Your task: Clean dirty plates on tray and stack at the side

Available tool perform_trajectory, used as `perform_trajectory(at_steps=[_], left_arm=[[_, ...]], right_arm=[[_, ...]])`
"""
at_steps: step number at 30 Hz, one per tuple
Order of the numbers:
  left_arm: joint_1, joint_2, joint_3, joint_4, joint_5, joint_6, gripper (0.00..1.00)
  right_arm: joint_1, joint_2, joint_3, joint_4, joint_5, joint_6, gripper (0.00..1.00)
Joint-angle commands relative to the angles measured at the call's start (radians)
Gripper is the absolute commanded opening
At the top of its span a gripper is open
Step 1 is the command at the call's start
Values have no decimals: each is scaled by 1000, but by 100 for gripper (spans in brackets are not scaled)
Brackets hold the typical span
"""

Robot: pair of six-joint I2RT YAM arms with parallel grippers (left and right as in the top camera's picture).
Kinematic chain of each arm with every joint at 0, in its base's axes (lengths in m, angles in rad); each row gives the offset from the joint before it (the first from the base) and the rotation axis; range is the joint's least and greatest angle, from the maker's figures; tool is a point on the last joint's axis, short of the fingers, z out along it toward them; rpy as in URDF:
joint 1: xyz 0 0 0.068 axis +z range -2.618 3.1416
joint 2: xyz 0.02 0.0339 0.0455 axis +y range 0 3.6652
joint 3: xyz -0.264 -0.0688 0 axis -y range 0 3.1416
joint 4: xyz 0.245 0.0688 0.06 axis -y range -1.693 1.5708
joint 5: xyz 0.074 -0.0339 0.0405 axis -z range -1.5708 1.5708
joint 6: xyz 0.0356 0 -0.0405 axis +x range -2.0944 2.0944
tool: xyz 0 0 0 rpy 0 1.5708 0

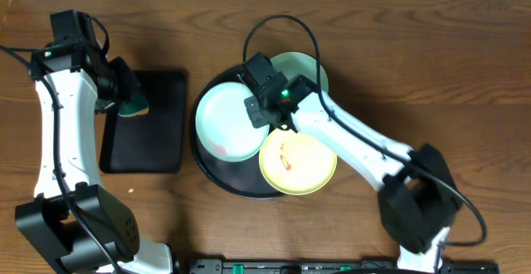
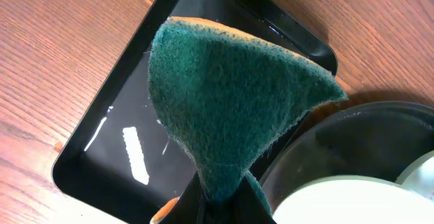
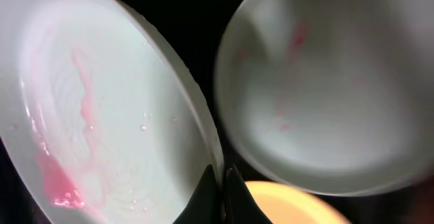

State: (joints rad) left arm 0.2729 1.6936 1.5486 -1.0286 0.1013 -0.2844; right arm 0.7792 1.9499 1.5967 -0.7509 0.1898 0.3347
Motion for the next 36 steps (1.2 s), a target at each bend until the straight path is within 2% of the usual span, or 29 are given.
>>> perform_trajectory(at_steps=[1,6,11,18,24,30,33,36], left_arm=[[2,-1,0,-3,-10,2,7],[2,-1,-7,-3,-9,2,8],[2,0,-7,-3,-9,2,7],[2,0,-7,-3,-9,2,8],[2,0,-7,-3,-9,2,7],[2,0,-7,-3,-9,2,8],[2,0,-7,-3,-9,2,8],[2,0,-7,-3,-9,2,7]], right_arm=[[60,-82,29,6,337,-70,1],[142,-126,29,25,657,-129,1],[224,-130,29,66,894,-212,1],[315,-130,29,138,1230,-232,1],[339,-139,29,218,1250,-344,1],[339,-159,29,227,1227,-343,1],[334,-160,29,219,1166,-337,1],[325,-160,29,161,1067,-272,1]])
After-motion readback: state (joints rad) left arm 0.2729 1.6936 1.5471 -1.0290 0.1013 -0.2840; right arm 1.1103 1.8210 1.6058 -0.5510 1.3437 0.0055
